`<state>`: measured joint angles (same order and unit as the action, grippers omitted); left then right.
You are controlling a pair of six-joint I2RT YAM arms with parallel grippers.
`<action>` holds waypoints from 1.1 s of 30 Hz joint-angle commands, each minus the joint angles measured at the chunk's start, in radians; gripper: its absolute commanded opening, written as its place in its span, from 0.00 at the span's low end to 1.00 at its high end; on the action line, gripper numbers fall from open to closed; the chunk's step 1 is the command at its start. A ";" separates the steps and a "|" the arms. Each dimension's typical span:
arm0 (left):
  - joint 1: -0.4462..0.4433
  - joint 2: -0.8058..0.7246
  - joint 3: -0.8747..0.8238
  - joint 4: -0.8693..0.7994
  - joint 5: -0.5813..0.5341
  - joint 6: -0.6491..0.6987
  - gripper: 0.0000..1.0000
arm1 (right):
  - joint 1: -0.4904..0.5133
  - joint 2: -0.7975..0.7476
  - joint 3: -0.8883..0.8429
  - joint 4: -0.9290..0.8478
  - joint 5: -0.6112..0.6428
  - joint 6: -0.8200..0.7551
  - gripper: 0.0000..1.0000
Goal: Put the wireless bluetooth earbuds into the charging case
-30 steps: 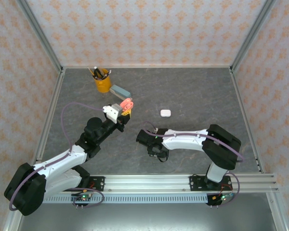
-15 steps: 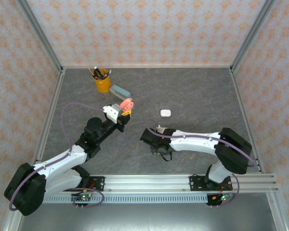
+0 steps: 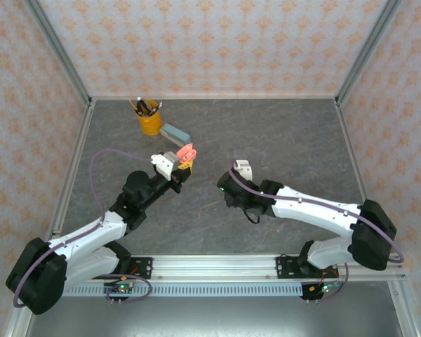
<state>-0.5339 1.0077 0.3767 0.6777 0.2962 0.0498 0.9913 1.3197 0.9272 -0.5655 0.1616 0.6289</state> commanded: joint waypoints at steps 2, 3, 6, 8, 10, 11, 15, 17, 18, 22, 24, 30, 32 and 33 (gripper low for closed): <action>0.006 -0.001 0.036 0.012 0.048 -0.005 0.00 | -0.029 -0.050 0.066 0.040 0.082 -0.142 0.27; 0.006 0.000 0.040 0.008 0.052 -0.007 0.00 | -0.038 -0.056 0.079 0.042 0.085 -0.159 0.27; 0.006 0.005 0.045 0.004 0.063 -0.008 0.00 | -0.062 -0.066 0.118 0.054 0.088 -0.199 0.27; 0.006 0.012 0.047 0.003 0.068 -0.010 0.00 | -0.072 -0.066 0.147 0.061 0.089 -0.224 0.27; 0.004 0.020 0.050 0.006 0.076 -0.011 0.00 | -0.078 -0.064 0.178 0.071 0.088 -0.246 0.27; 0.003 0.023 0.053 0.004 0.080 -0.013 0.00 | -0.080 -0.062 0.191 0.074 0.087 -0.256 0.27; 0.001 0.041 0.066 -0.007 0.095 -0.014 0.00 | -0.086 -0.049 0.249 0.089 0.080 -0.289 0.27; -0.001 0.050 0.074 -0.012 0.103 -0.014 0.00 | -0.090 -0.044 0.269 0.104 0.072 -0.306 0.27; -0.003 0.055 0.078 -0.016 0.107 -0.014 0.00 | -0.089 -0.040 0.280 0.111 0.066 -0.315 0.27; -0.007 0.074 0.092 -0.023 0.128 -0.008 0.00 | -0.091 -0.025 0.316 0.144 0.044 -0.341 0.27; -0.009 0.083 0.101 -0.033 0.141 -0.007 0.00 | -0.092 -0.017 0.331 0.159 0.029 -0.356 0.27; -0.013 0.105 0.127 -0.059 0.179 0.001 0.00 | -0.091 -0.004 0.355 0.213 -0.028 -0.424 0.27; -0.015 0.109 0.134 -0.068 0.188 0.004 0.00 | -0.091 -0.004 0.358 0.230 -0.049 -0.451 0.27; -0.015 0.111 0.138 -0.074 0.193 0.005 0.00 | -0.092 -0.005 0.358 0.238 -0.058 -0.465 0.27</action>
<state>-0.5369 1.1149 0.4736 0.6212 0.4496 0.0502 0.9062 1.3117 1.2469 -0.3786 0.1379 0.2283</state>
